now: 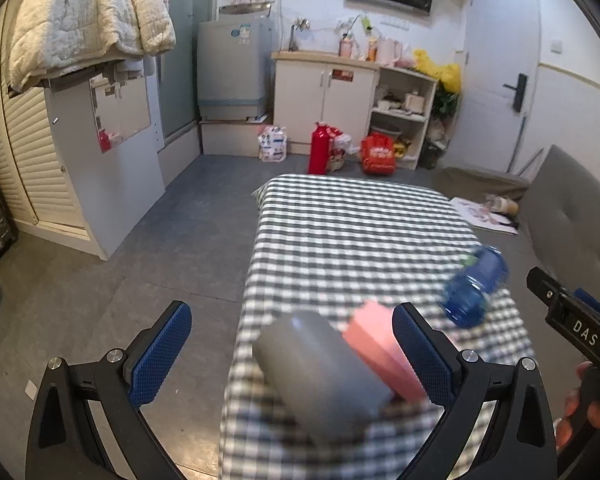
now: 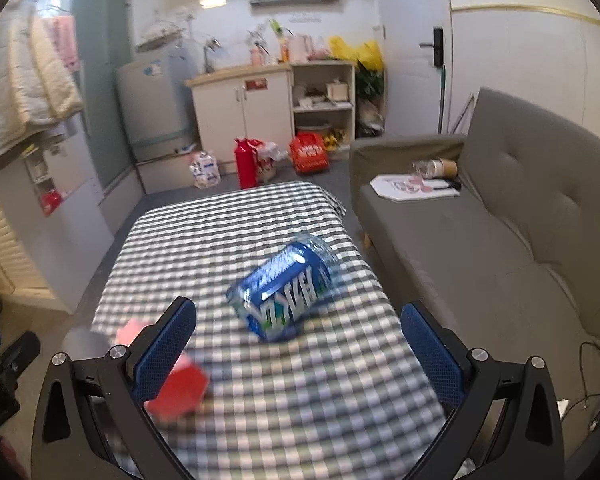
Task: Flip cup upside down
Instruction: 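Move the right tool to the lying blue water bottle and close on it, then lift the blue bottle off the table with the right tool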
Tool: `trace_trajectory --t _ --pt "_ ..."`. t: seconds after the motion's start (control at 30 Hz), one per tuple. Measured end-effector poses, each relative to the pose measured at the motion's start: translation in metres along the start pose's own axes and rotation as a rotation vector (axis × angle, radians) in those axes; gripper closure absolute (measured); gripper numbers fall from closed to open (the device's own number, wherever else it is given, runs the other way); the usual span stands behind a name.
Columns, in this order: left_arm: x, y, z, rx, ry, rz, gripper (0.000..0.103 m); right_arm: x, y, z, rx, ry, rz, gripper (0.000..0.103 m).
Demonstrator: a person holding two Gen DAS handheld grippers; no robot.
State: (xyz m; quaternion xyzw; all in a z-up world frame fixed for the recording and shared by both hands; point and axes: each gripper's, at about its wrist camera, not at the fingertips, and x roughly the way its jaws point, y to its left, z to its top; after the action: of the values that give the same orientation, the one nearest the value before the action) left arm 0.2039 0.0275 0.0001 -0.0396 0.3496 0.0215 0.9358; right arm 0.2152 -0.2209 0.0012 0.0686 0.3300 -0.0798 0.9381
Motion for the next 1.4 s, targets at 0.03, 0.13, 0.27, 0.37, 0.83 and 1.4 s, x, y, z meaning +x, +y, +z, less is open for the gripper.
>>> trace_trajectory --t 0.03,0.13,0.27,0.37,0.83,1.4 --pt "0.01 -0.001 0.005 -0.004 0.009 0.0 0.0 0.013 0.003 0.006 0.01 0.019 -0.007 0.0" --pt "0.035 -0.001 0.018 -0.013 0.023 0.018 0.0 0.052 0.009 0.016 0.043 0.084 -0.025 0.0" --pt "0.057 -0.001 0.032 -0.024 0.027 0.028 0.0 0.083 0.015 0.016 0.075 0.126 -0.03 0.001" --pt "0.069 0.0 0.038 -0.028 0.035 0.024 0.0 0.103 0.017 0.013 0.086 0.162 -0.016 0.006" --pt "0.055 -0.011 0.031 0.016 0.046 0.036 0.0 0.105 0.01 0.0 0.082 0.242 0.047 0.027" --pt "-0.062 -0.017 0.017 0.029 -0.003 -0.01 0.0 -0.008 -0.036 -0.074 0.018 0.353 0.143 0.043"
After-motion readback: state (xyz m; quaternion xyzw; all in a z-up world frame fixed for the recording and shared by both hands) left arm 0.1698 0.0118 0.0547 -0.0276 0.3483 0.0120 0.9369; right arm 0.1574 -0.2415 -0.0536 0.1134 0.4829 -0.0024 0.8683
